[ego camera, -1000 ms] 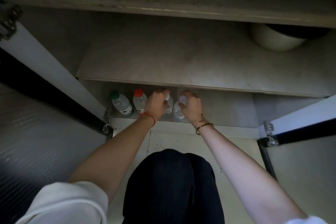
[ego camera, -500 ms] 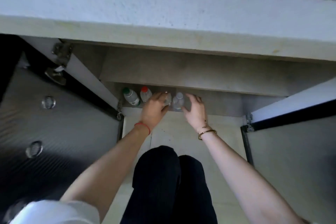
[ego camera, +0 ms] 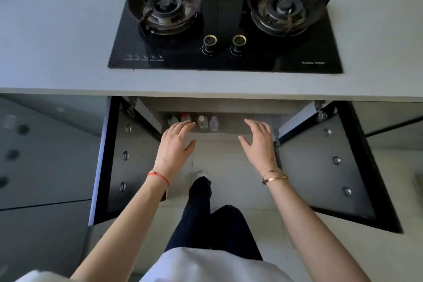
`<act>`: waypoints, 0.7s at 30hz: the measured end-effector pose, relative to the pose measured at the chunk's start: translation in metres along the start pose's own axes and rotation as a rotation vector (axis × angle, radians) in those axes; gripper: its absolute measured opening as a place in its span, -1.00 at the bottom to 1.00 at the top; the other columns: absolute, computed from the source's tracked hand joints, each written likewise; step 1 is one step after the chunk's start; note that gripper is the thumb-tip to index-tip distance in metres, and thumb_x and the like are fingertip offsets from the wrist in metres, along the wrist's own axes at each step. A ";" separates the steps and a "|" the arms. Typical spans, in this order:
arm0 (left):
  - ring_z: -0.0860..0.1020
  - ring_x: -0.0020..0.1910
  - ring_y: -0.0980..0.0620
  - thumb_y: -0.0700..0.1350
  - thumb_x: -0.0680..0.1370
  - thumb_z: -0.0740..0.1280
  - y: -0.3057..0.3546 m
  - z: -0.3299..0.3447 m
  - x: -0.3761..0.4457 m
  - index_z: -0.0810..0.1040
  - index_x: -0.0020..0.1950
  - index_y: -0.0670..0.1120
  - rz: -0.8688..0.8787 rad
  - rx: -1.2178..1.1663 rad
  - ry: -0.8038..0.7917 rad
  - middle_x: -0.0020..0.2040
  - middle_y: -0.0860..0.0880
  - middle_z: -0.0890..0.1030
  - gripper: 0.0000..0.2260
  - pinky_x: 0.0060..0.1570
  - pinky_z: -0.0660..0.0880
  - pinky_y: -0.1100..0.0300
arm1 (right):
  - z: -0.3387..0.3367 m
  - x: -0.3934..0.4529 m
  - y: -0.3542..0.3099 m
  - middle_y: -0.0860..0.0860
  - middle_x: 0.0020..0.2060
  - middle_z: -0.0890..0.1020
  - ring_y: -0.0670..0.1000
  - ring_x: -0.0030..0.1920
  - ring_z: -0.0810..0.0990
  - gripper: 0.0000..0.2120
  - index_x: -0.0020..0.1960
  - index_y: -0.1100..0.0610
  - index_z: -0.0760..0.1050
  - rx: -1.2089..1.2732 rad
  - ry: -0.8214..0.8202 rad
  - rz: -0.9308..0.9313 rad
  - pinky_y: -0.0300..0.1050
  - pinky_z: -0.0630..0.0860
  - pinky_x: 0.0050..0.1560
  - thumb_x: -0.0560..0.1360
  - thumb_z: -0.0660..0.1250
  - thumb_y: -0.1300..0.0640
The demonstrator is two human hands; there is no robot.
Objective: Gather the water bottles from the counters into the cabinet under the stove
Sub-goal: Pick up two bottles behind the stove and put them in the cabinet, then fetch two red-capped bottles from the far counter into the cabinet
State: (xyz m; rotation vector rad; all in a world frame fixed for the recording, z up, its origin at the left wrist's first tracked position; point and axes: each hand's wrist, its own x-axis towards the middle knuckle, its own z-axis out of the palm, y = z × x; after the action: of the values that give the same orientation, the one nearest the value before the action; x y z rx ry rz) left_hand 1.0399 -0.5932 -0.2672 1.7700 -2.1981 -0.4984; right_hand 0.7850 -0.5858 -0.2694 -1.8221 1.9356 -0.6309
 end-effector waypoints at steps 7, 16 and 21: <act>0.46 0.35 -0.10 -0.13 0.49 0.42 0.078 -0.109 -0.047 0.47 0.38 -0.08 0.062 -0.035 0.099 0.35 -0.06 0.53 -0.54 0.35 0.40 -0.06 | -0.124 -0.081 -0.042 0.04 0.28 0.51 0.08 0.34 0.35 -0.51 0.38 0.15 0.38 -0.015 0.070 0.021 0.00 0.37 0.35 0.49 0.39 0.08; 0.45 0.33 -0.06 -0.18 0.53 0.39 0.134 -0.160 -0.086 0.47 0.37 -0.08 0.212 -0.126 0.078 0.30 -0.06 0.55 -0.60 0.34 0.43 0.00 | -0.189 -0.170 -0.063 0.06 0.20 0.56 0.09 0.28 0.40 -0.51 0.36 0.15 0.40 -0.078 0.245 0.139 -0.05 0.39 0.26 0.47 0.40 0.07; 0.46 0.32 -0.06 -0.17 0.53 0.39 0.154 -0.170 -0.091 0.48 0.35 -0.08 0.348 -0.157 0.031 0.28 -0.05 0.56 -0.62 0.32 0.43 0.01 | -0.204 -0.206 -0.078 0.07 0.17 0.57 0.12 0.26 0.43 -0.51 0.34 0.16 0.42 -0.053 0.370 0.237 0.05 0.43 0.27 0.45 0.42 0.10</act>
State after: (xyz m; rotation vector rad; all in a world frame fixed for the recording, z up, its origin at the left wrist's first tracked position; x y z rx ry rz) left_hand 0.9953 -0.4906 -0.0472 1.2719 -2.3075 -0.5388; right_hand 0.7436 -0.3738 -0.0606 -1.5533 2.3828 -0.8918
